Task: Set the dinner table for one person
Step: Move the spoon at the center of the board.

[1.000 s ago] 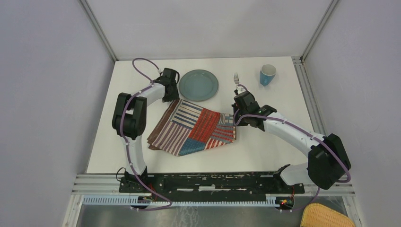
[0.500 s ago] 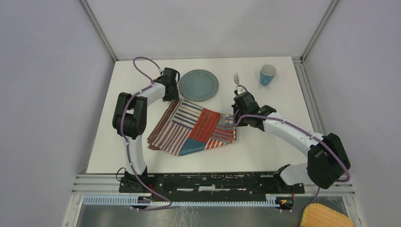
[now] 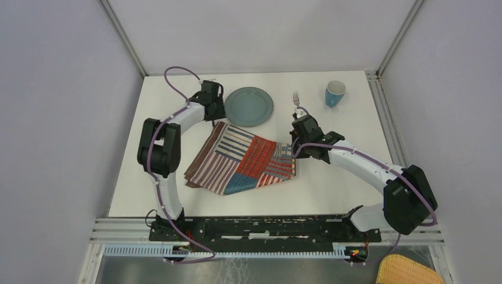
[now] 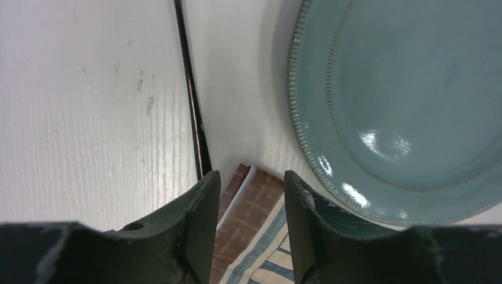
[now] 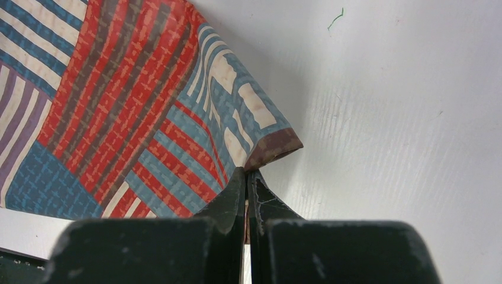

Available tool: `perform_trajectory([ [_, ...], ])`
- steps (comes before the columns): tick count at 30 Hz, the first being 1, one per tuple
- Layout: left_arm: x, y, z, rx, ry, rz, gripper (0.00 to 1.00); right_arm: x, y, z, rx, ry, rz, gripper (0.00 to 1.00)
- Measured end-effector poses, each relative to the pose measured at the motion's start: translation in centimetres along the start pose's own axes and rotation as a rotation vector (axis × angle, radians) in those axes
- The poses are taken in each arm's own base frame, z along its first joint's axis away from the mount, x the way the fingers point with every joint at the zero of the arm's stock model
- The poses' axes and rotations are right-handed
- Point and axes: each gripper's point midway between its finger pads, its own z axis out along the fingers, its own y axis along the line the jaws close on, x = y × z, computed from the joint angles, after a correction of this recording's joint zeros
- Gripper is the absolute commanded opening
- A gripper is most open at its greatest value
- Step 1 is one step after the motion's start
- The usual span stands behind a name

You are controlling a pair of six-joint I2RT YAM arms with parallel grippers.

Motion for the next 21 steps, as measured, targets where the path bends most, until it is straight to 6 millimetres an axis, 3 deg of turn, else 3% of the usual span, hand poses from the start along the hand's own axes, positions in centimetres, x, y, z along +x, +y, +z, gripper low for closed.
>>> perform_trajectory([
  [4,-1.0,-1.1,-0.6,0.059,-0.023,0.018,0.52,0.0,0.0,0.0,0.000,0.001,0.000,0.00],
  [11,-0.8,-2.2,-0.5,0.119,-0.003,0.035,0.53,0.3,-0.1,0.3,0.007,0.012,-0.001,0.00],
  [21,0.6,-1.7,0.6,0.095,0.042,0.052,0.53,0.3,-0.1,0.4,0.008,0.015,-0.002,0.00],
])
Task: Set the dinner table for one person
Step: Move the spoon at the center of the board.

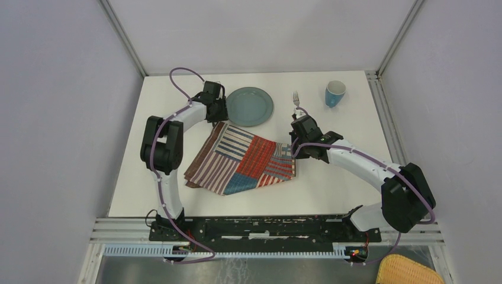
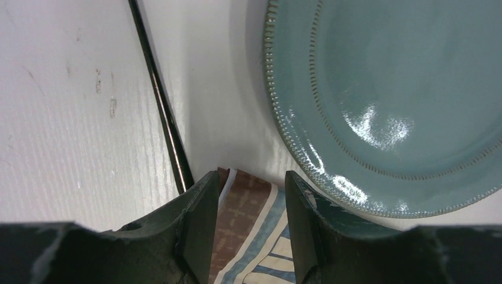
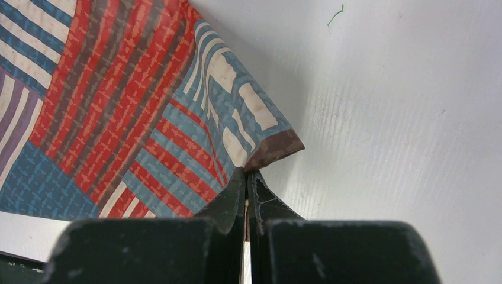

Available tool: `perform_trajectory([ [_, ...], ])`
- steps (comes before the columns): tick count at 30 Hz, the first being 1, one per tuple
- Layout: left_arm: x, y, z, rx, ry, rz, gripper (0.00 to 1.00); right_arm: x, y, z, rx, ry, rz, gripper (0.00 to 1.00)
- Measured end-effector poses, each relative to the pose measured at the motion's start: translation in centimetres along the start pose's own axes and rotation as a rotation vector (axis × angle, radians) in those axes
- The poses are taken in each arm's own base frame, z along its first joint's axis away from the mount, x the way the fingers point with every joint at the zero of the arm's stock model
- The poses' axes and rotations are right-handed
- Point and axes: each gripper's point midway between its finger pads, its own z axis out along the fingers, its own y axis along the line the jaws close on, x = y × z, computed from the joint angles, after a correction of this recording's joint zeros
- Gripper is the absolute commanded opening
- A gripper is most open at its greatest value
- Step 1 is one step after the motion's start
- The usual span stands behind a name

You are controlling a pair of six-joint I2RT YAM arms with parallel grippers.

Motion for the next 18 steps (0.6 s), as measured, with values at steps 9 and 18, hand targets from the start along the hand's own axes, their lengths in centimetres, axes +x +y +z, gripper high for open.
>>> perform_trajectory([
  [9,0.7,1.7,-0.2,-0.088,0.022,0.004,0.54,0.2,-0.1,0.3,0.005,0.010,-0.001,0.00],
  [18,1.7,2.5,0.2,-0.123,0.055,0.008,0.54,0.2,-0.1,0.3,0.005,0.010,-0.002,0.00],
])
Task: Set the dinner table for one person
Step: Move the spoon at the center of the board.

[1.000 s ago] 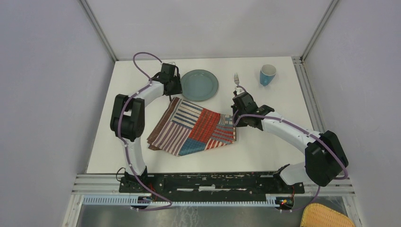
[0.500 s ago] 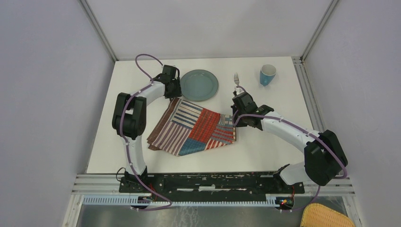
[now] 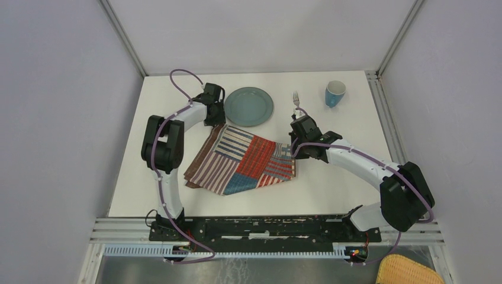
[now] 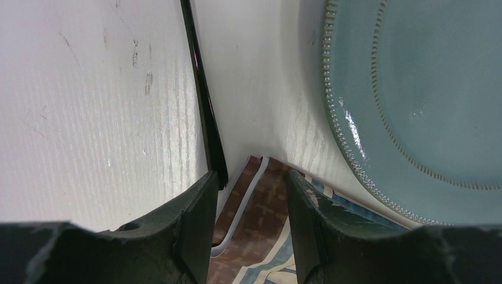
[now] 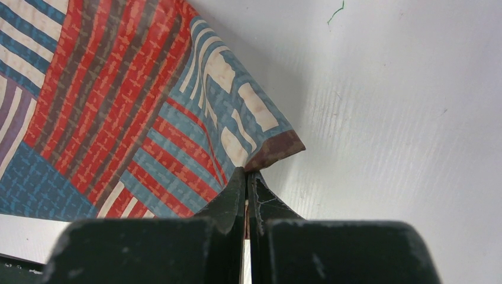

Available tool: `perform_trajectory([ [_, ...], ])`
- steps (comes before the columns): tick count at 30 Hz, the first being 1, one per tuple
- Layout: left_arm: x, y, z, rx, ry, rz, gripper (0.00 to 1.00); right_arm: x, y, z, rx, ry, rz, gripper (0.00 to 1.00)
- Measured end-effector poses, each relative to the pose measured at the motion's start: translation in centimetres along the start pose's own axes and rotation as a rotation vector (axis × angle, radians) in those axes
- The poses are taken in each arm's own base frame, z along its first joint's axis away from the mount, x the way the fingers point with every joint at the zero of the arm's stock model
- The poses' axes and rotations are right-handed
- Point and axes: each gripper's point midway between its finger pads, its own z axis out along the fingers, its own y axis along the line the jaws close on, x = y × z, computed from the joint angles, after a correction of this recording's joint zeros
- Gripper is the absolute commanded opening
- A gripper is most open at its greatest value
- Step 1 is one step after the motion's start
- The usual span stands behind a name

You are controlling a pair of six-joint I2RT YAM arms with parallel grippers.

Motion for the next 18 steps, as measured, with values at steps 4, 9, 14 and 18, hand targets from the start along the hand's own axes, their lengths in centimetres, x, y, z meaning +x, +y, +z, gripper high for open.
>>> perform_trajectory([
  [4,-0.04,-0.06,0.12,0.001,0.002,0.000,0.54,0.00,-0.01,0.00,0.000,0.000,0.000,0.00],
  [9,-0.03,-0.57,0.16,0.027,0.009,0.000,0.53,0.00,-0.01,0.00,0.000,0.000,0.000,0.00],
  [14,-0.09,-0.63,0.17,0.034,0.008,-0.002,0.53,0.01,-0.01,0.00,0.001,0.000,0.000,0.00],
  [18,-0.23,-0.80,0.29,0.038,0.012,-0.002,0.54,0.01,-0.01,0.00,0.001,0.000,0.000,0.00],
])
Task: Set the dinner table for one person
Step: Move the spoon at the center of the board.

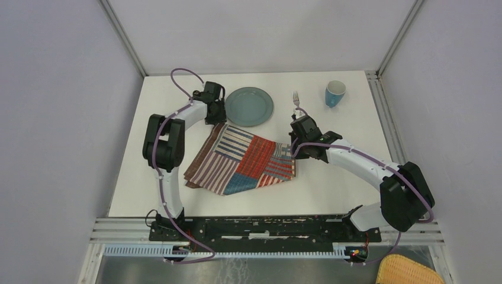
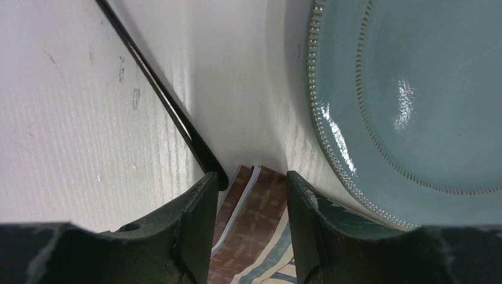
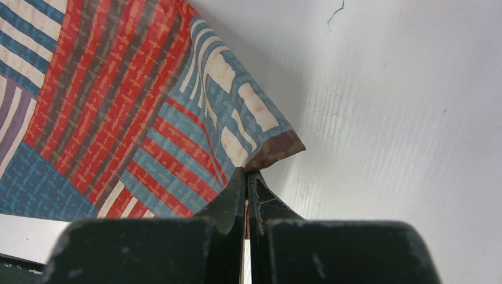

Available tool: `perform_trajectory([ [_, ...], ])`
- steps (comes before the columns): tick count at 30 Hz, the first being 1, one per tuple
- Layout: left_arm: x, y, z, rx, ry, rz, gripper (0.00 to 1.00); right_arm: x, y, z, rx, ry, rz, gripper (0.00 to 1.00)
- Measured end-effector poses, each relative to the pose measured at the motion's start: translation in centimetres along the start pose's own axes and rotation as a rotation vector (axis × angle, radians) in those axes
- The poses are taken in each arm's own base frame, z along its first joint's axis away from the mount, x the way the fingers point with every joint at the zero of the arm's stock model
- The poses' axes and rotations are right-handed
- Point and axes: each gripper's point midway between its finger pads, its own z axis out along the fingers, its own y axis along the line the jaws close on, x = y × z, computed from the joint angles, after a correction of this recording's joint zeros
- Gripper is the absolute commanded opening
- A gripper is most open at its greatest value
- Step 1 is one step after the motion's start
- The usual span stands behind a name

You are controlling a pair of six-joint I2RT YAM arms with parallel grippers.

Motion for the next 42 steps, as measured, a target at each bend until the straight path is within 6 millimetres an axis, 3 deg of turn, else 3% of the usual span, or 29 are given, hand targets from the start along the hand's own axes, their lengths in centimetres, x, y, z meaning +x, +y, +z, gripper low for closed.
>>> perform_trajectory([
  [17,-2.8,-1.1,1.8,0.019,-0.037,-0.008,0.54,0.0,-0.2,0.0,0.008,-0.003,-0.002,0.00],
  [36,-4.4,1.4,2.8,-0.027,-0.058,-0.050,0.54,0.0,-0.4,0.1,0.014,-0.001,-0.005,0.00],
  [40,-4.2,1.5,2.5,-0.032,-0.052,-0.050,0.49,-0.1,-0.3,0.1,0.013,-0.002,-0.005,0.00],
  [42,-3.7,1.7,2.1,-0.037,-0.040,-0.051,0.37,0.0,-0.3,0.1,0.011,-0.001,-0.005,0.00],
])
